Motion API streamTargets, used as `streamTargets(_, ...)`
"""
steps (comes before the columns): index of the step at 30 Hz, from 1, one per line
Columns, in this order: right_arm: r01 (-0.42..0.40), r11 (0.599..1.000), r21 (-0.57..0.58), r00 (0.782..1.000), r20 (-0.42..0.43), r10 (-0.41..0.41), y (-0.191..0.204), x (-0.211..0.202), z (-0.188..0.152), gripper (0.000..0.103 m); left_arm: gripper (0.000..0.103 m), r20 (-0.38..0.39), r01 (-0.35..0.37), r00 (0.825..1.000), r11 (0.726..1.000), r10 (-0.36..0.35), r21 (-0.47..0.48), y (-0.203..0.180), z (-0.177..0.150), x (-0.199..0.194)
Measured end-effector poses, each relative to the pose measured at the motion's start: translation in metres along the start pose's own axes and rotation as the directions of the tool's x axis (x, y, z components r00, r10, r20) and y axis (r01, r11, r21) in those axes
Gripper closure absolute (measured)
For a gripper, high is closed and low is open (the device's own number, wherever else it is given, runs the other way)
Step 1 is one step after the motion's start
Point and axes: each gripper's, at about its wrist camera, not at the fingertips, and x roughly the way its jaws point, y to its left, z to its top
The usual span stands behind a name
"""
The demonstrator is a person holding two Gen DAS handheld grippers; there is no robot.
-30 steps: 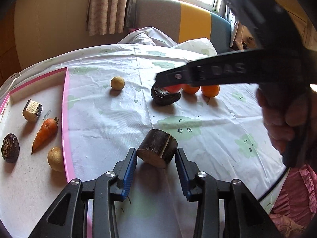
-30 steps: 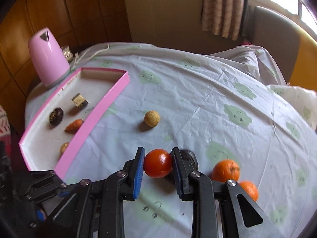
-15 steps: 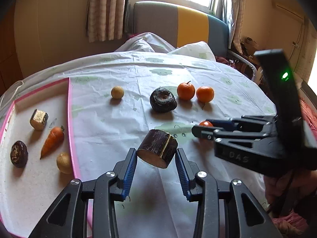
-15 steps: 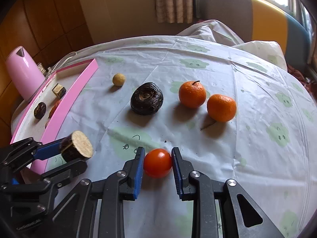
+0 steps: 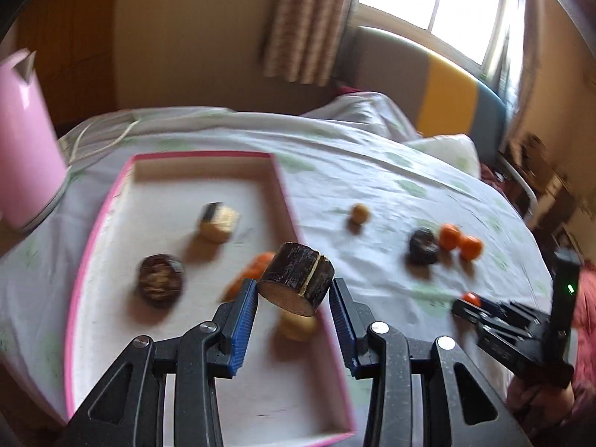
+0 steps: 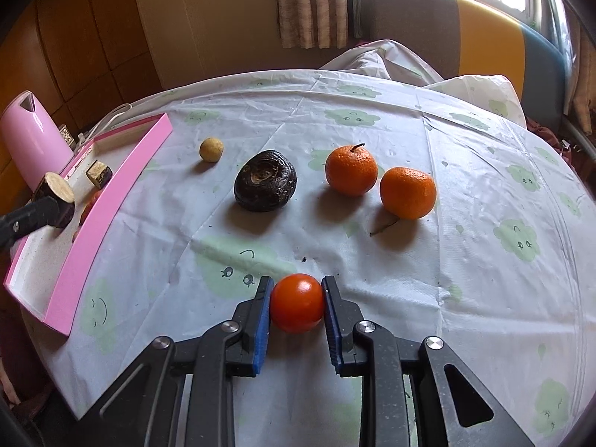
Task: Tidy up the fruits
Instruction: 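Carry the dark slice into the tray and open the left gripper while the right gripper holds the tomato, then carry the red tomato into the tray and open the right gripper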
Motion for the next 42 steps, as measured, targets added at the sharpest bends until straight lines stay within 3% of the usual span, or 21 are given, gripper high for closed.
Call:
streamTargets(7, 0.002, 1.000, 0.000, 1.000, 0.006, -0.002, 0.000, 0.000, -0.001, 0.077, 0.062, -0.082, -0.092, 0.993, 0.992, 0.085, -0.088, 0.040, 0.002, 0.022)
streamTargets(18, 0.018, 1.000, -0.007, 1.000, 0.012, -0.018, 0.003, -0.001, -0.001, 0.077, 0.057, -0.036, -0.146, 0.989, 0.984, 0.142, -0.102, 0.034, 0.002, 0.008)
streamTargets(35, 0.008, 1.000, -0.012, 1.000, 0.003, -0.008, 0.009, -0.005, -0.003, 0.077, 0.057, -0.021, -0.103, 0.995, 0.991, 0.101, -0.080, 0.021, -0.008, -0.014)
streamTargets(42, -0.090, 0.996, -0.016, 0.996, -0.012, 0.090, 0.029, -0.012, -0.003, 0.077, 0.057, -0.023, -0.110, 0.994, 0.989, 0.109, -0.095, 0.029, -0.011, -0.016)
